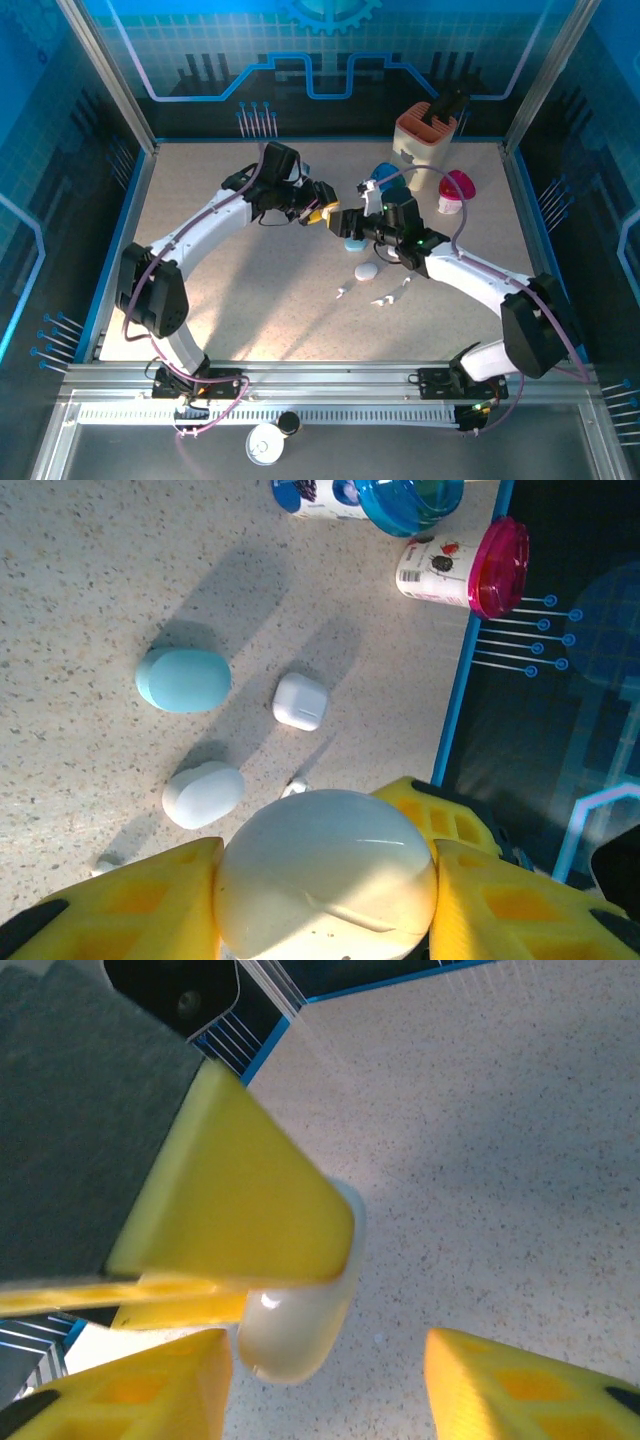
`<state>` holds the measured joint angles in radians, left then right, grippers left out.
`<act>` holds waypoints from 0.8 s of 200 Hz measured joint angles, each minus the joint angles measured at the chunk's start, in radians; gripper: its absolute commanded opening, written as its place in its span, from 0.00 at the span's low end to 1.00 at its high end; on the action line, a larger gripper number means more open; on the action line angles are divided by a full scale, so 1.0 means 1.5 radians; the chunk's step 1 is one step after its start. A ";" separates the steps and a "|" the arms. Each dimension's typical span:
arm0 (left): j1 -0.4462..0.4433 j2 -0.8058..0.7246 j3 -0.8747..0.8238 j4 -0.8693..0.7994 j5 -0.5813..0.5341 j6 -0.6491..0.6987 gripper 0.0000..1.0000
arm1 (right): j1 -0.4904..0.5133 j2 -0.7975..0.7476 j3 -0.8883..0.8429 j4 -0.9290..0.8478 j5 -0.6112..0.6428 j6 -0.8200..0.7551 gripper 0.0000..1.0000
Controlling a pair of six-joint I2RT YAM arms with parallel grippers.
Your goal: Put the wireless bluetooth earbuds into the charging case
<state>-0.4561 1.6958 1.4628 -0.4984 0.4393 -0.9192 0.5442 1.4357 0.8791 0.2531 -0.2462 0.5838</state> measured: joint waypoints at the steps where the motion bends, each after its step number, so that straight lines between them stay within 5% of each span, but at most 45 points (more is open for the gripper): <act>1: 0.000 -0.001 0.000 0.000 0.000 0.000 0.46 | 0.000 0.000 0.000 0.001 -0.001 0.001 0.47; 78: 0.002 -0.017 -0.011 0.012 -0.001 0.001 0.48 | -0.001 0.008 0.008 0.039 -0.035 0.019 0.10; 134: -0.002 -0.065 -0.066 0.116 0.013 0.018 0.89 | -0.006 -0.009 0.008 0.044 -0.044 0.011 0.07; 160: -0.002 -0.141 -0.139 0.253 0.014 0.051 0.96 | -0.023 -0.043 0.007 0.045 -0.057 0.009 0.07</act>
<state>-0.4583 1.4845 1.2537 -0.1188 0.4603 -0.8421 0.5102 1.3712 0.8902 0.3202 -0.3321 0.5972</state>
